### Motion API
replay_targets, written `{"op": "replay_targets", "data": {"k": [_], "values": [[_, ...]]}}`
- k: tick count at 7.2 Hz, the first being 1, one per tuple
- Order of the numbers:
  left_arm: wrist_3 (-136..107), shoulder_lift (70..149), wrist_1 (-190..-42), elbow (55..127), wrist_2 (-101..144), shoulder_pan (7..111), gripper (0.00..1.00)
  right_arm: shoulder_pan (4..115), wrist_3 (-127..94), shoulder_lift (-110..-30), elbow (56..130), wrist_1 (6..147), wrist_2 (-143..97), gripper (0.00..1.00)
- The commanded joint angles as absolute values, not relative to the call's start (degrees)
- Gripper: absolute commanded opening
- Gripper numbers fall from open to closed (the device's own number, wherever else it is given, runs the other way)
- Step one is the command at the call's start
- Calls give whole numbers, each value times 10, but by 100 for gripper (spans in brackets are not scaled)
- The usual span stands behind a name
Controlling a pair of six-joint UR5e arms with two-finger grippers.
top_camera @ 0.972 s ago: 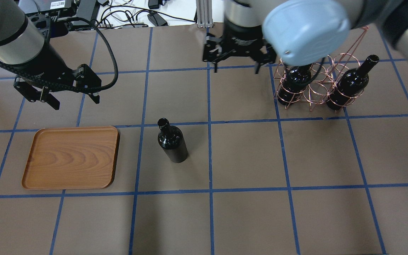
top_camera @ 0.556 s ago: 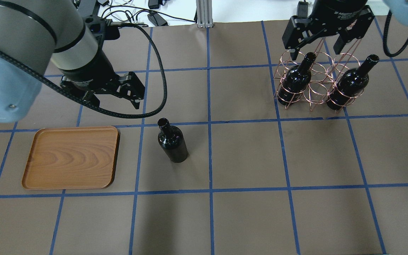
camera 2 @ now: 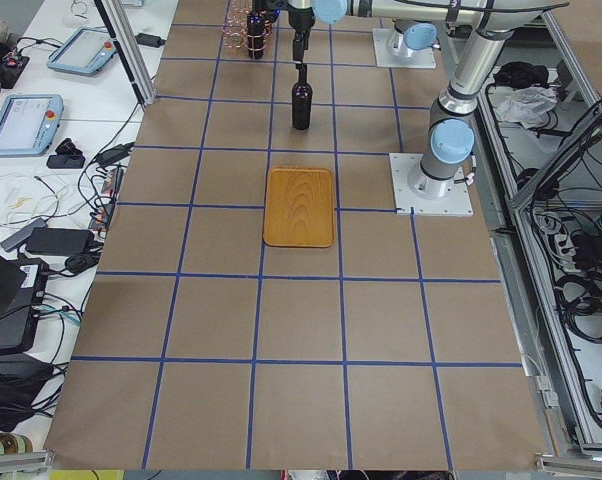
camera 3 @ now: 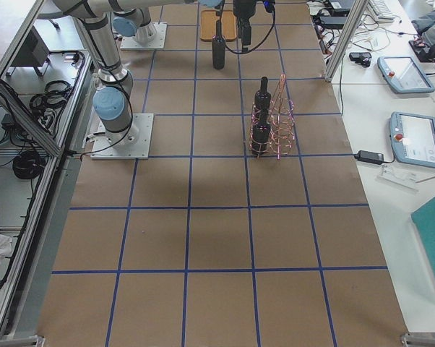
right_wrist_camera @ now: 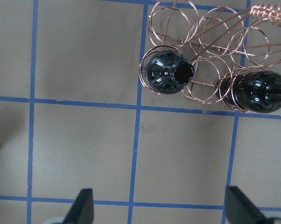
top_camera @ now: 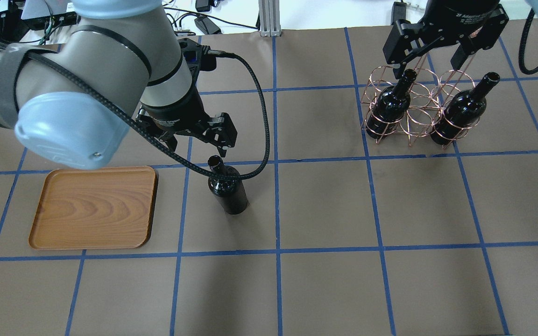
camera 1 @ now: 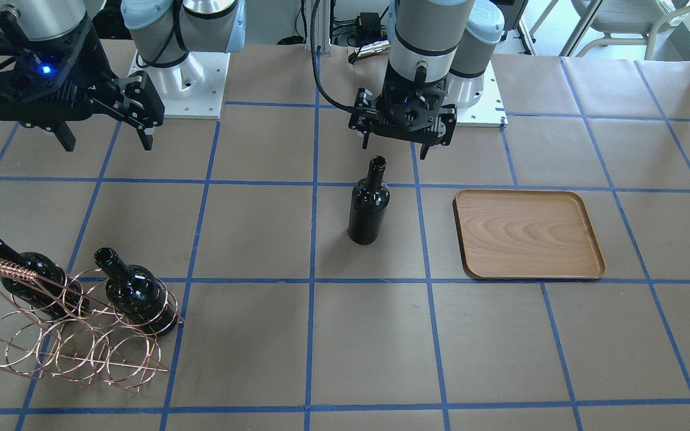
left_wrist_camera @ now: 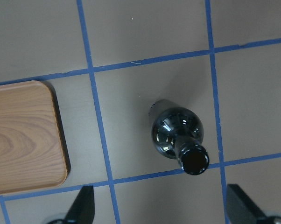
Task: Take wine from basket and place on tray
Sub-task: 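Raise the right gripper back over the rack while the left gripper reaches toward the bottle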
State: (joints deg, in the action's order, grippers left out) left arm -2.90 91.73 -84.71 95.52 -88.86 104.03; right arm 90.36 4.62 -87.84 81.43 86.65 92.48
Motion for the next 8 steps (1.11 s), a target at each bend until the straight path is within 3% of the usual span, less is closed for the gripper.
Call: {"op": "replay_targets", "data": {"k": [1,5,7,8], "values": [[-24,939,-841,967,-889,1049,100,904,48,-876,826,876,923,100],[-24,965,-826,983,-888,1049,86,910,46,-879,828,870,920,100],[-22,968,-826,983,-888,1049,68,910,53,-880,828,874,921,100],[-21,968,-827,983,-887,1049,64,910,53,-880,828,875,920,100]]}}
